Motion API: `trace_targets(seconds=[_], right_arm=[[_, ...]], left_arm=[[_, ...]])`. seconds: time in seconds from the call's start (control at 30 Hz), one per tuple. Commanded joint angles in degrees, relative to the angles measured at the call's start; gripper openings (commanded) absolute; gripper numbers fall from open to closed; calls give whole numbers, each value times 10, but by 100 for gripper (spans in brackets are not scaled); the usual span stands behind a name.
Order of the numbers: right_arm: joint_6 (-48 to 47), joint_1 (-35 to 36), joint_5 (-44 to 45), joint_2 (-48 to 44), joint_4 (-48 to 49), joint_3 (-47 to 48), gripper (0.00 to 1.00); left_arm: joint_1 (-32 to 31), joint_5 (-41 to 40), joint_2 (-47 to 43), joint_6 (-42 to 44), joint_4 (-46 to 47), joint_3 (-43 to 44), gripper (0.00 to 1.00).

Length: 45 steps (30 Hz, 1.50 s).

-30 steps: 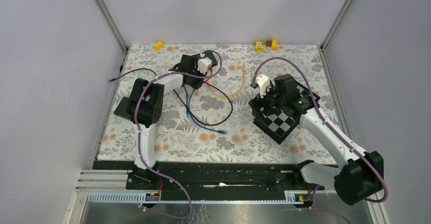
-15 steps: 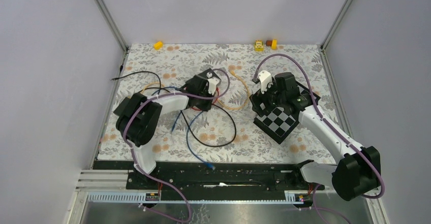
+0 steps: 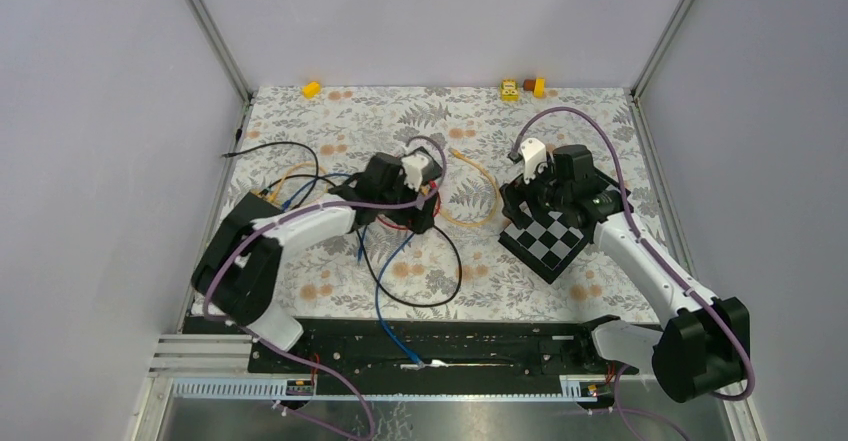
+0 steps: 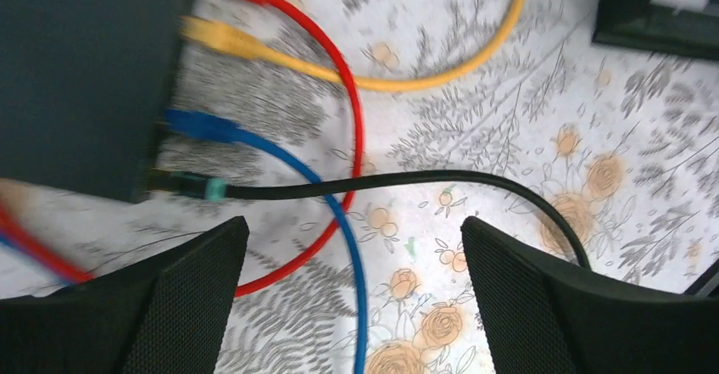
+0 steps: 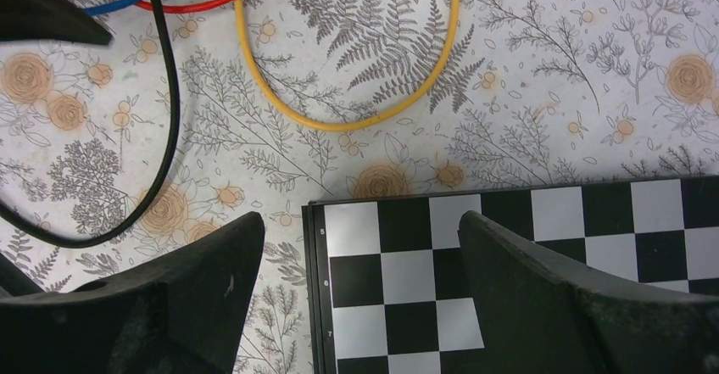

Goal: Pull the plug from the switch port
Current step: Move the switch port to the center of the board, then pull the connector from the switch port.

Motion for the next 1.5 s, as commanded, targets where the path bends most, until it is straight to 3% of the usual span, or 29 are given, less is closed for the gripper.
trace_targets(seconds=[0.0, 0.2, 0.47, 0.6, 0.8, 1.07, 1.27, 1.47], right_arm=[[20, -2, -30, 8, 38, -4, 92], [67, 5, -70, 90, 70, 41, 91], [105, 91, -10, 247, 145, 122, 85], [124, 101, 13, 311, 173, 154, 81], [159, 101, -24, 393, 175, 208, 74], [194, 101, -63, 447, 173, 240, 73], [207, 98, -92, 451, 175, 228, 72], [240, 89, -125, 462, 178, 237, 71]], left_arm=[[51, 8, -91, 13, 61, -13, 99], [118, 1, -84, 33, 106, -2, 99], [199, 114, 50, -13, 73, 105, 98], [209, 139, 110, -25, 72, 140, 97], [209, 161, 155, -70, 115, 144, 96], [211, 177, 152, -65, 144, 109, 92], [219, 153, 101, -33, 211, 73, 95], [229, 121, 107, -32, 240, 77, 96]])
